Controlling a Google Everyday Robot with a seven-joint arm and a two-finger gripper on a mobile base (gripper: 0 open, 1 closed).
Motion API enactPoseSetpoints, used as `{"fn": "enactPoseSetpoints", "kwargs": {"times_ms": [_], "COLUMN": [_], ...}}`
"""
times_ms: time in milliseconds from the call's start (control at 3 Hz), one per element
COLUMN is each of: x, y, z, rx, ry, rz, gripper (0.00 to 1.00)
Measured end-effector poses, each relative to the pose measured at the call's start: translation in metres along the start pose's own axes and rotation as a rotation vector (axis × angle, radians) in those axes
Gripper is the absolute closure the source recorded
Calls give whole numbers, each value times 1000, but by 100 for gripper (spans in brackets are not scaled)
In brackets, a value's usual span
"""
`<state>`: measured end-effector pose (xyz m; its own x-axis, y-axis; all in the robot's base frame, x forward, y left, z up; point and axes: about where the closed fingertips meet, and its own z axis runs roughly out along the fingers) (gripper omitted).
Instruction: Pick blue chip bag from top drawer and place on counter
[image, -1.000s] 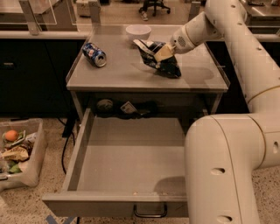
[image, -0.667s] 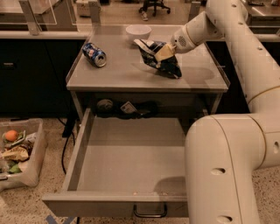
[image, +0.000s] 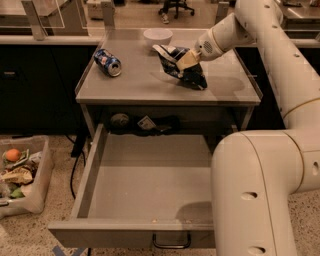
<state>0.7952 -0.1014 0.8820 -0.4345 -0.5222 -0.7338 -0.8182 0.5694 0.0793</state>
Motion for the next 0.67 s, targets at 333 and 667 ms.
{"fn": "enactPoseSetpoints", "kwargs": {"times_ms": [333,667], "x": [0,0], "y": [0,0], "z": [0,0], "rx": [0,0], "ry": [0,0], "rz": [0,0], "gripper": [34,12]}}
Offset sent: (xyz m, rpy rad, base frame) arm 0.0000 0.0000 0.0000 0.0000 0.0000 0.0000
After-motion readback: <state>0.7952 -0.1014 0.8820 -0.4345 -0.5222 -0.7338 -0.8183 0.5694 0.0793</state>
